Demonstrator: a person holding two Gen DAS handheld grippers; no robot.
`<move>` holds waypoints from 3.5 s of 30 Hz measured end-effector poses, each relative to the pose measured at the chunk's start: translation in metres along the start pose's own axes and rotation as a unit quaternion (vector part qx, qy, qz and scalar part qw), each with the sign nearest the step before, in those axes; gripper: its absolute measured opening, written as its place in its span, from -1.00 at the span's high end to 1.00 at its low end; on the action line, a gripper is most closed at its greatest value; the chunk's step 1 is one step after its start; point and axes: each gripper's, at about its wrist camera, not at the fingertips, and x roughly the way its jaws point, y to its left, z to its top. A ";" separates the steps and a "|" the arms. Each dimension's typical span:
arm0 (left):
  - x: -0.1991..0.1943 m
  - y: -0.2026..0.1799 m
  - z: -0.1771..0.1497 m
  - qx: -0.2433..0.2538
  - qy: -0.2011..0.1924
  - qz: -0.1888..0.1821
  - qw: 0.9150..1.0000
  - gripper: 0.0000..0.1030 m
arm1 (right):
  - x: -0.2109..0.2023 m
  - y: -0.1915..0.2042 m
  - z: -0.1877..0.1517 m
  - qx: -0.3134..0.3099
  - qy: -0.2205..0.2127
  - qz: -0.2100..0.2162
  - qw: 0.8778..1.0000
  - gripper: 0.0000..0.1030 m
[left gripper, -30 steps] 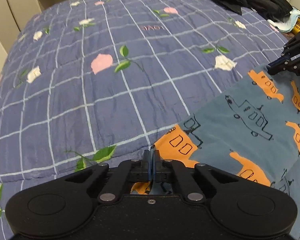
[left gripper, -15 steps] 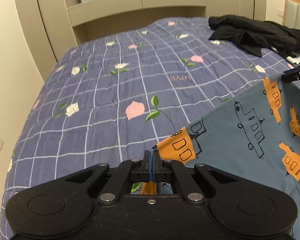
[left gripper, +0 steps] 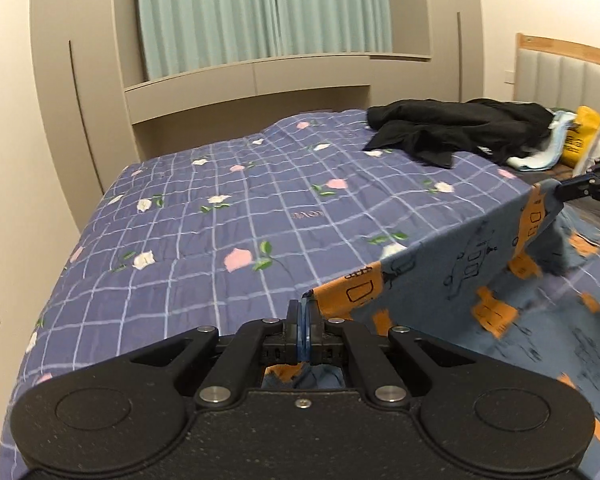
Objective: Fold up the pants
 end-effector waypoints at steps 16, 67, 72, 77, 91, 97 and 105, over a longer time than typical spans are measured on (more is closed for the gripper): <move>-0.044 -0.051 -0.105 0.020 0.056 -0.033 0.998 1.00 | -0.111 0.082 -0.113 0.060 -0.008 -0.040 0.997 0.95; -0.038 -0.238 -0.095 -0.027 0.037 -0.113 0.992 -0.97 | -0.194 0.002 -0.233 0.225 0.026 -0.166 0.960 -0.99; -0.033 -0.288 -0.078 0.012 0.012 -0.139 0.990 -0.98 | -0.193 -0.063 -0.256 0.280 0.046 -0.183 0.941 -0.99; -0.024 -0.322 -0.068 0.027 0.006 -0.157 0.987 -0.98 | -0.176 -0.129 -0.275 0.364 0.069 -0.159 0.915 -0.73; -0.022 -0.357 -0.055 0.040 -0.009 -0.188 0.981 -0.99 | -0.166 -0.150 -0.273 0.370 0.074 -0.098 0.921 0.78; -0.020 -0.364 -0.055 0.059 -0.012 -0.200 0.978 -0.99 | -0.173 -0.158 -0.260 0.350 0.069 -0.120 0.927 0.79; 0.001 -0.382 -0.055 0.099 -0.002 -0.215 0.972 -0.93 | -0.173 -0.156 -0.255 0.334 0.076 -0.132 0.930 -0.12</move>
